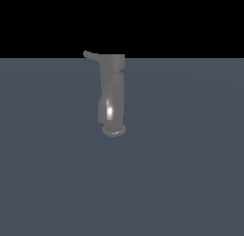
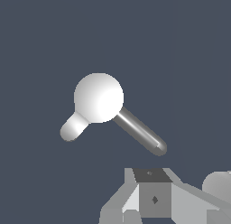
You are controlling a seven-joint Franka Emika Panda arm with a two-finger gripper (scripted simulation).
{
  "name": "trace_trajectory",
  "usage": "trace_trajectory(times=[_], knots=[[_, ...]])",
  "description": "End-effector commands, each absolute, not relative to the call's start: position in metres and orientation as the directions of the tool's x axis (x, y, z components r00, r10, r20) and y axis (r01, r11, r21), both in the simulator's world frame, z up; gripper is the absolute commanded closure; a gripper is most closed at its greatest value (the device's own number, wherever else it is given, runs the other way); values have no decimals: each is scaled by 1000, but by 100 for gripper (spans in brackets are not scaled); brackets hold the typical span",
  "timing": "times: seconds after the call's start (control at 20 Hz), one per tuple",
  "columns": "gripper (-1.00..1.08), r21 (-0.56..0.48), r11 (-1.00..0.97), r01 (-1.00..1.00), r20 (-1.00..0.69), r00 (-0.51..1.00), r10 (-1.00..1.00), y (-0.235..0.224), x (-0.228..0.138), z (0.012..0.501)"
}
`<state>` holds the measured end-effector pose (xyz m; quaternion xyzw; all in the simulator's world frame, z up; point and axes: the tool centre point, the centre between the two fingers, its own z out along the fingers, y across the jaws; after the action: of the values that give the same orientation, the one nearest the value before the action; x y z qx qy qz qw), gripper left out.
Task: Turn on the faucet by rotating a designated handle.
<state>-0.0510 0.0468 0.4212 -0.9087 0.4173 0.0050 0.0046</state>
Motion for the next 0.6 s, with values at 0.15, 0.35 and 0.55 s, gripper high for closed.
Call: trace_trajectory(times=[0.15, 0.35, 0.55], knots=[[108, -4, -545, -839, -14, 545, -839, 57, -23, 403], [108, -2, -461, -887, -14, 461, -887, 64, -4, 388], [108, -1, -374, -927, -13, 374, -927, 71, 15, 372]])
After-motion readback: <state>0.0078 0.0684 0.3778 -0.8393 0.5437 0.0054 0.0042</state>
